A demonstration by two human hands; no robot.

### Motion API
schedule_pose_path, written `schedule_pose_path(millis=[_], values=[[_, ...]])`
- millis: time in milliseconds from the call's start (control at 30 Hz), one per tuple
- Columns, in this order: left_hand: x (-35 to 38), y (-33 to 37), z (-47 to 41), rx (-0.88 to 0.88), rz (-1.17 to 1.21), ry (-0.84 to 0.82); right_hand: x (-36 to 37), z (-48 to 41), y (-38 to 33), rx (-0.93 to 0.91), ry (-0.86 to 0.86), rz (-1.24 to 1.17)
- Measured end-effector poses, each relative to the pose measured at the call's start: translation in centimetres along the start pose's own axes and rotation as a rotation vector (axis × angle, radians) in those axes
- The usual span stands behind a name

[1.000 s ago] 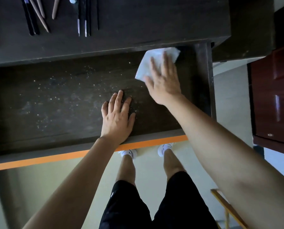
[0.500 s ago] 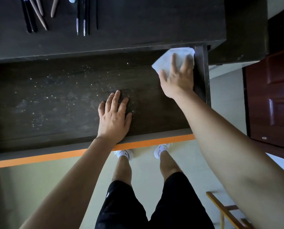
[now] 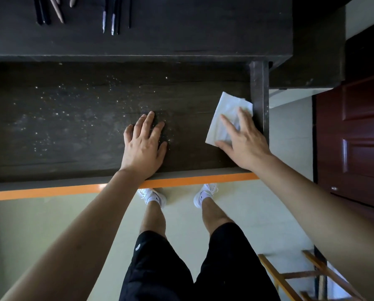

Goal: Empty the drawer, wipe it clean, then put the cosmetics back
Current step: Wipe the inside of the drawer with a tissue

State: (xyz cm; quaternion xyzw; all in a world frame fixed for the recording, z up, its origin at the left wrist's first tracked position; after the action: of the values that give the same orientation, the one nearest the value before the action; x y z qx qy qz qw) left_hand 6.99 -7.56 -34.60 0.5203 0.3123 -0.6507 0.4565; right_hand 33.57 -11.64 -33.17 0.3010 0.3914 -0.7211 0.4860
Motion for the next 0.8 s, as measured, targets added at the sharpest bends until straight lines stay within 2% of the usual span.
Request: schedule_pose_path(millis=[100, 267, 400, 500, 567, 667, 733, 800], values=[[0.0, 0.0, 0.0, 0.002, -0.006, -0.008, -0.7, -3.1, -1.1, 0.011, 0.033, 0.063], [-0.8, -1.6, 0.5, -0.131, 0.010, 0.032, -1.1, -9.6, -8.4, -0.178, -0.018, 0.031], [-1.4, -4.7, 1.7, -0.272, -0.001, 0.060, 1.9, -7.1, -13.3, -0.449, -0.134, 0.118], [-1.1, -6.3, 2.0, -0.432, 0.060, 0.015, 3.6, -3.7, -11.5, -0.596, -0.244, 0.150], [-0.7, -6.0, 1.7, -0.470, 0.064, -0.027, 2.9, -2.9, -8.7, -0.571, -0.243, 0.125], [-0.6, -5.7, 1.6, -0.465, 0.052, -0.042, 0.2, -4.4, -4.8, -0.326, -0.174, 0.084], [-0.5, -6.0, 1.8, -0.465, 0.056, -0.041, -1.5, -6.6, -4.7, -0.207, -0.134, 0.063], [-0.4, -6.2, 1.8, -0.458, 0.054, -0.041, -2.4, -9.2, -6.9, -0.185, -0.100, 0.048]])
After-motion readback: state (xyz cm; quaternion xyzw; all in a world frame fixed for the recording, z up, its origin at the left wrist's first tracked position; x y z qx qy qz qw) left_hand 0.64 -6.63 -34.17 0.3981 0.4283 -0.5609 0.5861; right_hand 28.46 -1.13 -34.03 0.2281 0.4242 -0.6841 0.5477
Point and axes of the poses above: each hand's wrist, its own z-axis away from the middle knuckle, its own x-axis out of the palm, y = z × x, the point moved 4 cm from there along -z, towards the middle knuckle, and after that the axes turned 13 degrees about -z, right-handed, at the moved point
